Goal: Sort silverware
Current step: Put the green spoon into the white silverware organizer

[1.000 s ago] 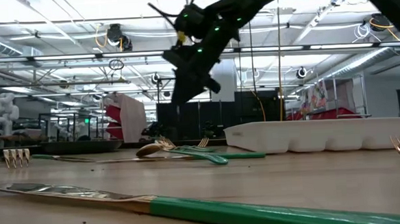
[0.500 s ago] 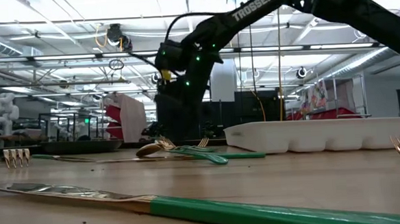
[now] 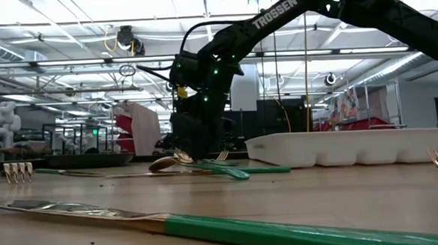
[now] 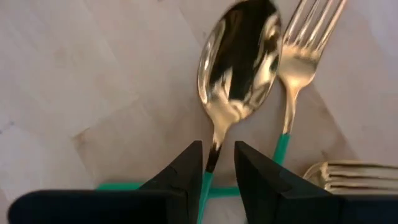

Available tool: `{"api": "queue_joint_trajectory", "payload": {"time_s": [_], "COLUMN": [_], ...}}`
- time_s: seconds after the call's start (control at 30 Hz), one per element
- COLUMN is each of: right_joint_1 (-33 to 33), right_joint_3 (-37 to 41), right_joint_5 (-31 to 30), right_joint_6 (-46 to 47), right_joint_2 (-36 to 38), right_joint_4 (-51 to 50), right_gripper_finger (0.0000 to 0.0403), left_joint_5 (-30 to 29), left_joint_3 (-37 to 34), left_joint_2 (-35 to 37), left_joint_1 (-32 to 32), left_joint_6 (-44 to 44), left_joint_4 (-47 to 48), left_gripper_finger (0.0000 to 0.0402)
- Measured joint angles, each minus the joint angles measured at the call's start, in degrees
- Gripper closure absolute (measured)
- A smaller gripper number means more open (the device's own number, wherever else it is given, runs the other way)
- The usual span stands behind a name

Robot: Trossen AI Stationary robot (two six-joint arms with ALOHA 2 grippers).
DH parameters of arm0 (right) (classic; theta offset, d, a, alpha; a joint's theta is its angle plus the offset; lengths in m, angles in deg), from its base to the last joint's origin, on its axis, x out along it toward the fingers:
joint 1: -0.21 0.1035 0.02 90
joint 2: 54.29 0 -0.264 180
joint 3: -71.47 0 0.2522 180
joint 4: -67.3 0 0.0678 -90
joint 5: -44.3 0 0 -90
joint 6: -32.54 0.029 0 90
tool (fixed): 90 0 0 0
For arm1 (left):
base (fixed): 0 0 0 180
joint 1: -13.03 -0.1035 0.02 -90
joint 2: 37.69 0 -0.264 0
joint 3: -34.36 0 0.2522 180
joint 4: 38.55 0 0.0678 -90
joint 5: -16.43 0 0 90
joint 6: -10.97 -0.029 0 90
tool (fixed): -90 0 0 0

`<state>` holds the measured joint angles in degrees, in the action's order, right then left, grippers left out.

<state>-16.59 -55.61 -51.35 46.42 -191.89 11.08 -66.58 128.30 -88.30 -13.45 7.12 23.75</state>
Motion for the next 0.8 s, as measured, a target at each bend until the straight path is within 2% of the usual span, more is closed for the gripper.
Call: {"api": "queue_joint_trajectory", "payload": {"time_s": [0.17, 0.47, 0.6, 0.8], "right_joint_1": [-0.29, 0.3, 0.79, 1.47], "right_joint_3": [0.0, 0.07, 0.11, 0.11], "right_joint_5": [1.41, 1.81, 3.24, 2.02], "right_joint_6": [-0.01, 0.8, 1.73, 2.1], "right_joint_2": [0.04, 1.18, 4.02, 10.24], "right_joint_4": [-1.71, -3.98, -3.54, -2.56], "right_gripper_finger": [0.0394, 0.0402, 0.0402, 0.0403], "left_joint_5": [0.0, 0.0, 0.0, -0.16], "left_joint_3": [0.0, 0.0, 0.0, 0.0], "left_joint_2": [0.02, 0.0, 0.0, 0.02], "left_joint_1": [0.0, 0.0, 0.0, 0.0], "left_joint_6": [0.0, 0.04, 0.08, 0.07], "left_joint_4": [0.0, 0.03, 0.04, 0.43], "left_gripper_finger": [0.032, 0.032, 0.032, 0.032]}}
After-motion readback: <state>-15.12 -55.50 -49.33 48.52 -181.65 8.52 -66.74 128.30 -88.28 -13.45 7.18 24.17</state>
